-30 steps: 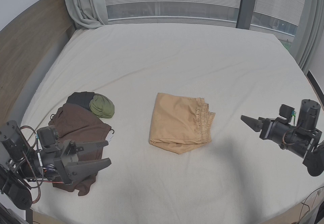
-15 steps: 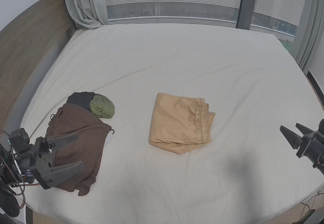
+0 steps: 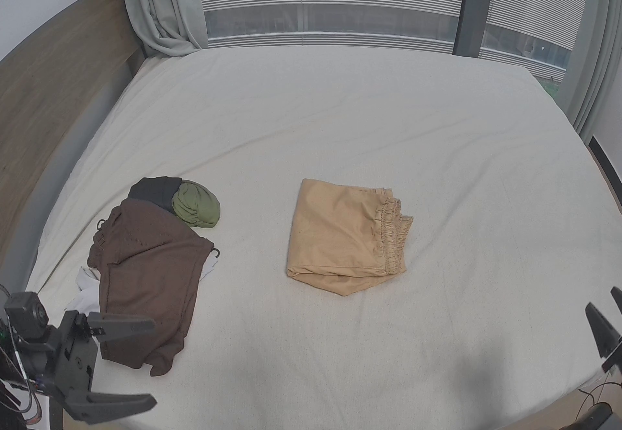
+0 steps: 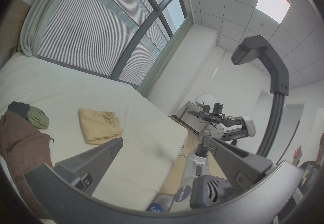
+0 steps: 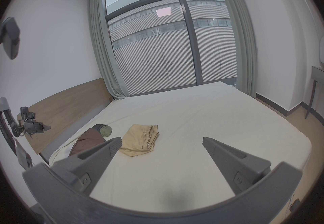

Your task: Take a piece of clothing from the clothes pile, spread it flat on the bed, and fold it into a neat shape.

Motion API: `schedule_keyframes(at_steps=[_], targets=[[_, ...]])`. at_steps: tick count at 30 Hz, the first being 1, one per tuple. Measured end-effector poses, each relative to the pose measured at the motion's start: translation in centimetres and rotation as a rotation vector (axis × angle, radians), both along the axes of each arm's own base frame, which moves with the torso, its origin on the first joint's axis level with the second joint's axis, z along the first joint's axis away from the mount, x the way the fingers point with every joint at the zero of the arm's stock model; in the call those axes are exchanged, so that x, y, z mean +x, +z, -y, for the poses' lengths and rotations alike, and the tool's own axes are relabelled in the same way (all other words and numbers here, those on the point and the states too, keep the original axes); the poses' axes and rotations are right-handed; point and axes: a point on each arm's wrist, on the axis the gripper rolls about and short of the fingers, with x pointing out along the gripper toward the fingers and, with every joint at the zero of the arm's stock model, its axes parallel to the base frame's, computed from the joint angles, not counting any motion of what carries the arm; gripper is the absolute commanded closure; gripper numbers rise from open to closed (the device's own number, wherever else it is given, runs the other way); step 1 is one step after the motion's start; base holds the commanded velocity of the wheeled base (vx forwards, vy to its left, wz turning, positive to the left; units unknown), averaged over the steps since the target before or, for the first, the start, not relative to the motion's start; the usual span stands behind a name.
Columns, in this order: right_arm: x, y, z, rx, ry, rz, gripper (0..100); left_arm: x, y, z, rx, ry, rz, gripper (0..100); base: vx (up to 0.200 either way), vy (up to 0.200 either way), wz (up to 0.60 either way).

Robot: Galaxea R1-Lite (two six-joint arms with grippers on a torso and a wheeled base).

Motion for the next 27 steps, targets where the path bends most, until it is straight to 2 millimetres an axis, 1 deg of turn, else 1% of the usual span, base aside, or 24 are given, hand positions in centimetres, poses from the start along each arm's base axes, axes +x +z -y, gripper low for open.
schedule_keyframes(at_steps=[3, 6, 8, 12, 16, 19, 21, 24, 27], targets=[[-1.9, -1.6, 0.1, -0.007, -0.004, -0.001, 0, -1.4, -0.1, 0.1, 0.002, -0.02, -0.016, 0, 0.0, 0.0, 0.0], [-3.1, -2.8, 0.1, -0.011, -0.011, 0.037, 0, -3.1, 0.0, -0.1, 0.0, -0.002, -0.001, 0, 0.0, 0.0, 0.0], [-3.6, -3.3, 0.1, -0.013, -0.025, 0.07, 0, -4.2, 0.0, -0.3, -0.002, 0.032, 0.019, 0, 0.0, 0.0, 0.0], [-4.2, -4.1, 0.2, -0.03, -0.077, 0.106, 0, -6.6, -0.3, -0.8, -0.011, 0.16, 0.072, 0, 0.0, 0.0, 0.0], [-4.3, -4.6, 0.3, -0.053, -0.149, 0.113, 0, -8.8, -1.2, -1.1, -0.016, 0.288, 0.102, 0, 0.0, 0.0, 0.0], [-4.4, -4.8, 0.4, -0.066, -0.188, 0.113, 0, -10.3, -2.2, -1.2, -0.011, 0.399, 0.136, 0, 0.0, 0.0, 0.0], [-4.4, -4.9, 0.5, -0.072, -0.206, 0.114, 0, -11.0, -2.6, -1.3, -0.004, 0.506, 0.189, 0, 0.0, 0.0, 0.0], [-4.5, -4.9, 0.5, -0.077, -0.22, 0.114, 0, -11.4, -3.2, -1.5, 0.025, 0.699, 0.234, 0, 0.0, 0.0, 0.0], [-4.5, -5.0, 0.5, -0.083, -0.229, 0.112, 0, -11.6, -4.2, -1.9, 0.104, 0.905, 0.227, 0, 0.0, 0.0, 0.0]])
